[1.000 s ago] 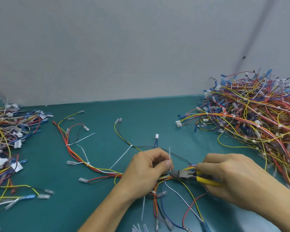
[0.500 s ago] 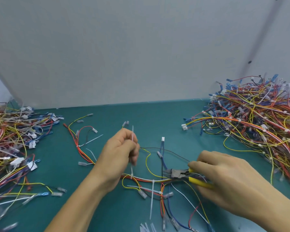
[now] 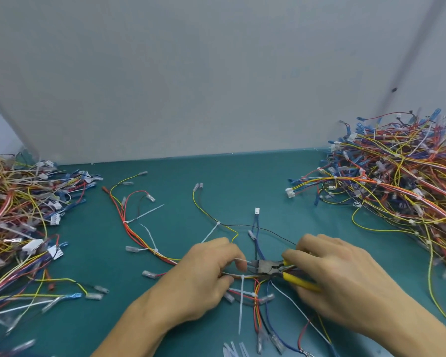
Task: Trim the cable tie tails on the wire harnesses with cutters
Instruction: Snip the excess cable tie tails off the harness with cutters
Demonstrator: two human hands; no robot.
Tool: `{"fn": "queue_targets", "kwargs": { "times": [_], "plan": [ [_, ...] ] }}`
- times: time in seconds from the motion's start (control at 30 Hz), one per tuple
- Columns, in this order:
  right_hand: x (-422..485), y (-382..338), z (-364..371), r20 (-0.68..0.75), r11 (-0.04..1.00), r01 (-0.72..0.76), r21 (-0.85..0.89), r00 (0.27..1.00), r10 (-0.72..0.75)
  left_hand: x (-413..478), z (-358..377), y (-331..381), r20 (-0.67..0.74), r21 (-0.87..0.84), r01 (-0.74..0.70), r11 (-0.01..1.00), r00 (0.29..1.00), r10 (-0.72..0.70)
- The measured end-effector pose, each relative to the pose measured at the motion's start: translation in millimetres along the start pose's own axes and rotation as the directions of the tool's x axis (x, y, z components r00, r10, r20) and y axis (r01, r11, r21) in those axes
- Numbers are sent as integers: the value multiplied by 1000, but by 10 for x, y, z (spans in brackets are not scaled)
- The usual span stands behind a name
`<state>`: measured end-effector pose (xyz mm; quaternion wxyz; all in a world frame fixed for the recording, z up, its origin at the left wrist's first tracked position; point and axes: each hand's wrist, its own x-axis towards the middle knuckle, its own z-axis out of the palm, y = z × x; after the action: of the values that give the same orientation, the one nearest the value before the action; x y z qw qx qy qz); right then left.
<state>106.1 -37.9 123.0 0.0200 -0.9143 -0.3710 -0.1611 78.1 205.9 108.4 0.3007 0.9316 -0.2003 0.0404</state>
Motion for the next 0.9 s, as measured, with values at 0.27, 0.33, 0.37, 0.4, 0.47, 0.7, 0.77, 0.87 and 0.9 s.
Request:
{"fn": "queue_targets", "kwargs": {
  "times": [0.27, 0.33, 0.37, 0.4, 0.47, 0.7, 0.77, 0.87, 0.9],
  "plan": [
    [-22, 14, -24, 32, 1000, -4, -25, 999, 5, 44, 49, -24, -62, -24, -21, 999, 998, 20],
    [-26, 8, -23, 44, 1000, 2, -17, 999, -1, 52, 33, -35, -97, -72, -6, 997, 995, -1],
    [-27, 2, -22, 48, 1000, 2, -12, 999, -1, 58, 27, -42, -115, -92, 7, 996, 993, -18],
    [-28, -6, -20, 52, 1000, 1, -8, 999, -1, 66, 23, -48, -127, -110, 25, 994, 991, -39],
    [-27, -25, -18, 55, 1000, -1, -4, 998, 1, 84, 19, -55, -129, -143, 67, 987, 988, -86],
    [-20, -73, -46, 78, 998, -56, -6, 995, 56, 118, 36, -58, -91, -191, 126, 973, 985, -146],
    [-18, -71, -59, 85, 995, -97, -15, 992, 98, 123, 33, -60, -85, -197, 136, 971, 984, -155],
    [-13, -84, -58, 118, 992, -128, -10, 985, 128, 122, 32, -65, -76, -217, 145, 965, 983, -165],
    [-12, -94, -55, 135, 992, -126, -3, 983, 126, 121, 34, -67, -74, -224, 147, 963, 983, -168]
  ]
}}
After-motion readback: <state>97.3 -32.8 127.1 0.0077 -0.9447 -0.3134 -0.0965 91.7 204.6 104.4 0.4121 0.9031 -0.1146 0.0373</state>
